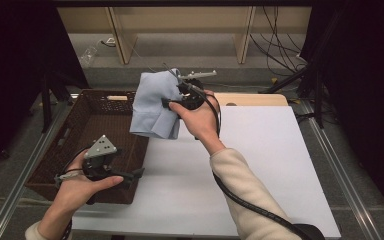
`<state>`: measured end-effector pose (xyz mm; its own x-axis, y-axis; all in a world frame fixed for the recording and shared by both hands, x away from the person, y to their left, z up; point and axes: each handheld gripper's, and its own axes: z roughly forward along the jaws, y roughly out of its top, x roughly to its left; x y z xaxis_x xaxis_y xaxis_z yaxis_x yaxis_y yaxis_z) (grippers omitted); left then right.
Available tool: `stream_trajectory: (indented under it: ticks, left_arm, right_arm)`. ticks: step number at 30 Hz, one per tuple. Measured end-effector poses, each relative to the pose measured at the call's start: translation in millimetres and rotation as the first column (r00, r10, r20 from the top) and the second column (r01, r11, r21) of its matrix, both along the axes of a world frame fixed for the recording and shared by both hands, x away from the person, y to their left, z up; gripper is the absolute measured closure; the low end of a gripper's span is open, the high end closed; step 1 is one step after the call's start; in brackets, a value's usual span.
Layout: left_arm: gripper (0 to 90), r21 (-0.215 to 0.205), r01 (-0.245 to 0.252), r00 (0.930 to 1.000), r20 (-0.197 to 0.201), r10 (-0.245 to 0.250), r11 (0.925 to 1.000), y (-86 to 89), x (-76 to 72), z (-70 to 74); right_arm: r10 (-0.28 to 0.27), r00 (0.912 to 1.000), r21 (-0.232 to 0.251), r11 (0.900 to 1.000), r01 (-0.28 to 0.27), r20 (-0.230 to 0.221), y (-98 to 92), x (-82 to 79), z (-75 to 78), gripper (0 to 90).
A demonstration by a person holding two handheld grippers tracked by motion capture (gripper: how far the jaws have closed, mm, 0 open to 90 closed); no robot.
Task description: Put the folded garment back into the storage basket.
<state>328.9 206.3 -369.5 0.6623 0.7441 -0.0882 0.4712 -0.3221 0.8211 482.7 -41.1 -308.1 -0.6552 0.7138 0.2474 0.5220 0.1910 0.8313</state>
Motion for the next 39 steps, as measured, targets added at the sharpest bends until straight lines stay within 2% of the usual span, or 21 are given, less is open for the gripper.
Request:
stream_trajectory:
  ticks: [39]
  left_arm:
    - [0.4,0.003,0.001,1.0000,0.001,-0.001,1.0000,0.5,-0.1,0.8]
  right_arm:
    - [0.018,0.9998,0.000,1.000,-0.018,0.002,13.4,0.0,2.4,64.1]
